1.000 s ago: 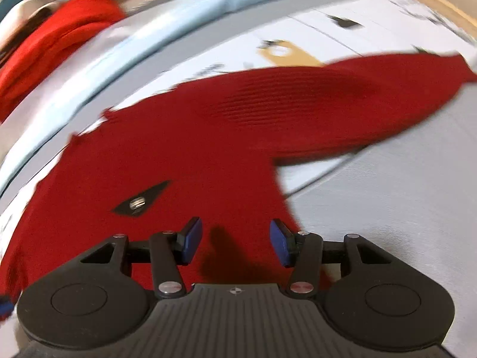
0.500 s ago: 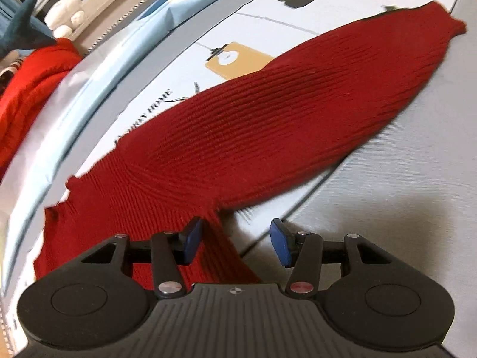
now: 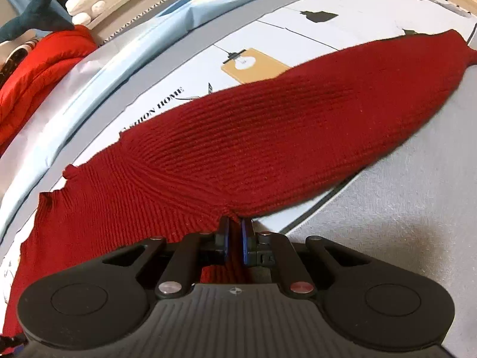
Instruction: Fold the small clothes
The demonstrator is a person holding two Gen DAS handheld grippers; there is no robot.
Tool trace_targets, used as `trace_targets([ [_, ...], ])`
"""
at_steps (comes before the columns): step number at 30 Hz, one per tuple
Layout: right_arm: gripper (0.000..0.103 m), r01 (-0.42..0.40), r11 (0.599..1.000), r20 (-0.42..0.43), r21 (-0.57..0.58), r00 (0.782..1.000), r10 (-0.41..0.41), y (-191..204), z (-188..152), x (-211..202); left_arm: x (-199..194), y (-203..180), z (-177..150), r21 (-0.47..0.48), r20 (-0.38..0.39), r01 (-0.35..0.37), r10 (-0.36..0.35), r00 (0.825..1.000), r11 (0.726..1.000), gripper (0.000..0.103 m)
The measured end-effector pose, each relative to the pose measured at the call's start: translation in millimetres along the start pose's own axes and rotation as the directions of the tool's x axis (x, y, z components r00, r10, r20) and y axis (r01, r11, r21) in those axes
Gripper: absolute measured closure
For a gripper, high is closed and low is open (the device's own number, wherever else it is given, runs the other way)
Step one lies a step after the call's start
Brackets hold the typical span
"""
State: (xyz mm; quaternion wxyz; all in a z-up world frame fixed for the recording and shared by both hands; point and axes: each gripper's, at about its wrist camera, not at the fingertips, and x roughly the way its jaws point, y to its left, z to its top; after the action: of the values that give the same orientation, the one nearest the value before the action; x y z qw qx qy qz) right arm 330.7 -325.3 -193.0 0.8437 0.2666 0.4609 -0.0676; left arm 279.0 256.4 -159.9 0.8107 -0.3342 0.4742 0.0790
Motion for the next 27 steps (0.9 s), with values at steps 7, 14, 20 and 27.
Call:
trace_targets([
  [7,0.076,-0.089,0.996,-0.041,-0.026,0.995,0.088,2.5,2.0,5.0,-20.1,-7.0,5.2,0.066,0.117,-0.09,0.082,0.99,0.994,0.094],
  [14,0.088,-0.119,0.992,-0.041,-0.031,0.992,0.118,-0.7,2.5,7.8,-25.7,-17.5,5.3,0.126,0.051,-0.183,0.178,0.983,0.975,0.084],
  [20,0.069,-0.095,0.991,-0.07,-0.099,0.994,0.088,5.7,2.6,-16.8,-59.6,-36.4,-1.7,0.259,0.038,-0.159,0.154,0.987,0.953,0.078],
  [27,0.094,-0.153,0.941,-0.207,-0.301,0.974,0.092,-3.1,-28.2,-27.0,-73.9,-60.6,-30.7,0.447,0.005,-0.135,0.149,0.989,0.884,0.075],
])
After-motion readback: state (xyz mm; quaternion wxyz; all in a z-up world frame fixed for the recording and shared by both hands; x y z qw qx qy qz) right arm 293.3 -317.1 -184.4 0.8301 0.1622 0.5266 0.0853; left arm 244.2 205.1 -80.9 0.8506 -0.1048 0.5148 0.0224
